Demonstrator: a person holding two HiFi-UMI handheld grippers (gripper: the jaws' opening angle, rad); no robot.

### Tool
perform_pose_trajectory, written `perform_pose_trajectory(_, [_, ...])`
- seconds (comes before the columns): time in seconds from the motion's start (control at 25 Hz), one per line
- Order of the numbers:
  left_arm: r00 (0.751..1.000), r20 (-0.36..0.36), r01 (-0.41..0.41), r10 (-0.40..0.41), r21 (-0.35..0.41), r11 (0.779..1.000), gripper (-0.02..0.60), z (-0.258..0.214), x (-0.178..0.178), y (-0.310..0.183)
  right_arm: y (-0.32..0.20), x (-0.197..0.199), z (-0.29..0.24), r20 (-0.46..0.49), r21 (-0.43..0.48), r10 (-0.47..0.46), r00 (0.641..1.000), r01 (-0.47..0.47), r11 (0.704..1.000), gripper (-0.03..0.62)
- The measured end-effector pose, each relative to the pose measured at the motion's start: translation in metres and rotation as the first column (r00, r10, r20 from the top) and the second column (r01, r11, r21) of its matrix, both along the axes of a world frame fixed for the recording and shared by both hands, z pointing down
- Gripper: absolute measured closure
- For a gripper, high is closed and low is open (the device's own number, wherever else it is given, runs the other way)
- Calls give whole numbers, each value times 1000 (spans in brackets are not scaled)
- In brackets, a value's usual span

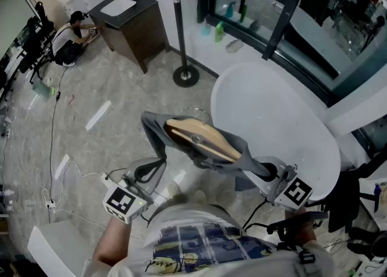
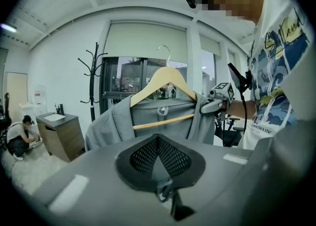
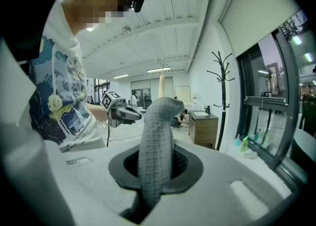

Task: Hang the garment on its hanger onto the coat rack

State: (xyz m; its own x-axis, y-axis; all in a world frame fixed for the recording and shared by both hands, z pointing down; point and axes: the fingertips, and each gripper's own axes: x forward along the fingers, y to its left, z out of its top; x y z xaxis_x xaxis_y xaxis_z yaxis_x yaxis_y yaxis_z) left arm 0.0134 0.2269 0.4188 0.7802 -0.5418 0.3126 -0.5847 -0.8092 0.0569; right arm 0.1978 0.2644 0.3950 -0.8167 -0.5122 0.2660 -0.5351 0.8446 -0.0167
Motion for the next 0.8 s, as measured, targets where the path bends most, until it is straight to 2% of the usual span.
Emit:
perform_pose_trajectory(0.16, [999,-13,-32,33,30,999,578,-9,14,10,6,7,1,3,-2,12,1000,-12,1000,568])
perform_pose_trajectory(0.44, [1000,6,-16,16,27,1000,578,-2,10,20,-1,4,-4,18,1,9,1000,-9,1000,568])
perform_pose_trajectory(0.64, [1000,-3,-7,7,-5,1000,578,11,2,10,-28,0,1,19,-40,14,1000,-13,999,568])
perform_pose_trajectory(0.8, [999,-28,-24,24,19,1000,578,9,-7,-18,-60,-11,4,23,-48,34,999,-33,998,568])
